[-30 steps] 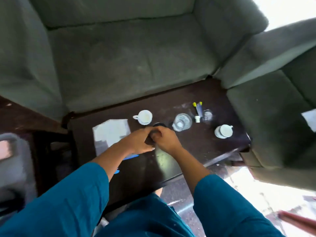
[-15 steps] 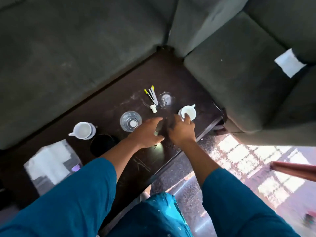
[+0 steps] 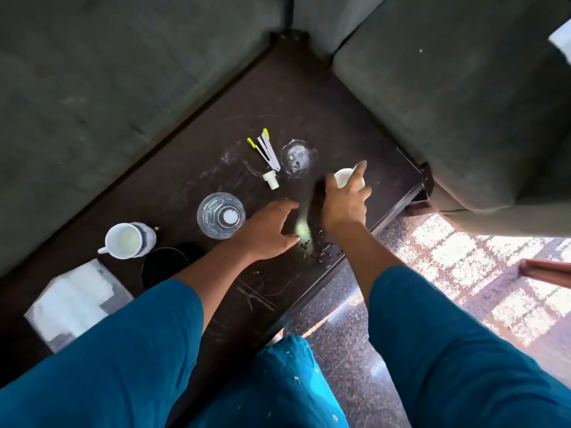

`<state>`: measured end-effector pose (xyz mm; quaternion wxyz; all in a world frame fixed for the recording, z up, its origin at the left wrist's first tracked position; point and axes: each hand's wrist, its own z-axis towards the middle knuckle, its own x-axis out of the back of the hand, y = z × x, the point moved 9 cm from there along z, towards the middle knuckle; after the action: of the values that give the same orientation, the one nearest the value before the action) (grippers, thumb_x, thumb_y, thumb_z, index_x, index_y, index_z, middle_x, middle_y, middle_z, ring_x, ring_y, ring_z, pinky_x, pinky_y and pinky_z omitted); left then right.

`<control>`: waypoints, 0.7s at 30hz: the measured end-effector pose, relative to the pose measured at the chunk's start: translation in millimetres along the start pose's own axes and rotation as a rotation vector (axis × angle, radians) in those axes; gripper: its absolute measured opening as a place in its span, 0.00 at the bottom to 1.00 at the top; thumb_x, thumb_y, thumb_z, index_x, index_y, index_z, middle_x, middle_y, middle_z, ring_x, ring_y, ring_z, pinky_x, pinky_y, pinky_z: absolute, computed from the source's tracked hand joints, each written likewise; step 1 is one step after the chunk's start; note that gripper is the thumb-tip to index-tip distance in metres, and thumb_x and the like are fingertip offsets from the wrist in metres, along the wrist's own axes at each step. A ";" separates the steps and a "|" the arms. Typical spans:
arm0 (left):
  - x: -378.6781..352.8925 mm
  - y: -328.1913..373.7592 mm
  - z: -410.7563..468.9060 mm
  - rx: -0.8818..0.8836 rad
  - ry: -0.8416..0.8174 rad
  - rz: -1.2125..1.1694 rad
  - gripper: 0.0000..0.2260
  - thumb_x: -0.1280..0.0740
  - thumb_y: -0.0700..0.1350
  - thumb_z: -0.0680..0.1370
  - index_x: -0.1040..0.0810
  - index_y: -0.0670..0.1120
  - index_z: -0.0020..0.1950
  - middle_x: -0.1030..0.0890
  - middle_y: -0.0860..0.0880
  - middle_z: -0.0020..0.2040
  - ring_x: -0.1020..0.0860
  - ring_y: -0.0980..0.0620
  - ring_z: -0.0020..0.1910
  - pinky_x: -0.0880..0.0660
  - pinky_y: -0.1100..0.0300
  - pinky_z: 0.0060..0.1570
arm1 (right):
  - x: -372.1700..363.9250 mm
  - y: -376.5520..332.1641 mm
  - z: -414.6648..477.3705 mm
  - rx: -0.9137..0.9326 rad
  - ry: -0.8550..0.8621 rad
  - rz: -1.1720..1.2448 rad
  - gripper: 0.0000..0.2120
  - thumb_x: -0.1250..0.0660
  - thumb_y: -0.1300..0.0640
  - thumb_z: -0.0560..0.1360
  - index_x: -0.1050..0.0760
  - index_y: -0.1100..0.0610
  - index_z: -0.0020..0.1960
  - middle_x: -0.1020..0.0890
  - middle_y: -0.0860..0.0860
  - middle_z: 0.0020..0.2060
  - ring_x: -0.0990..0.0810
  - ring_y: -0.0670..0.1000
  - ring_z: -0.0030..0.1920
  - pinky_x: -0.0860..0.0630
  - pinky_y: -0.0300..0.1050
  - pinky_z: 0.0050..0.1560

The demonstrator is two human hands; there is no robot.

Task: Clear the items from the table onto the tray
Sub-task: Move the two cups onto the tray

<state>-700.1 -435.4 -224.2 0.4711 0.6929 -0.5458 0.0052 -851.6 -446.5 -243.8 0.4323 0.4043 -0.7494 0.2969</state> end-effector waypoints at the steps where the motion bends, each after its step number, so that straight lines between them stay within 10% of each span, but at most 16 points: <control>1: 4.2 -1.8 0.3 -0.003 0.010 -0.007 0.28 0.32 0.46 0.73 0.38 0.50 0.72 0.35 0.48 0.72 0.34 0.51 0.69 0.39 0.63 0.64 | 0.6 0.5 2.2 -0.011 0.010 -0.013 0.27 0.41 0.70 0.72 0.37 0.49 0.65 0.57 0.64 0.74 0.38 0.69 0.62 0.24 0.61 0.48; 21: 158.8 -121.7 -129.3 0.189 0.597 -0.033 0.18 0.39 0.32 0.72 0.26 0.42 0.60 0.24 0.42 0.60 0.28 0.44 0.62 0.35 0.58 0.61 | 41.8 -261.8 -118.9 0.482 0.156 0.121 0.20 0.35 0.58 0.71 0.32 0.43 0.60 0.31 0.65 0.58 0.35 0.60 0.51 0.38 0.49 0.52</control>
<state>-477.7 -474.5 -148.3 0.5441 0.7102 -0.3692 0.2515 -589.8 -496.8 -128.2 0.3612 0.4259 -0.6443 0.5225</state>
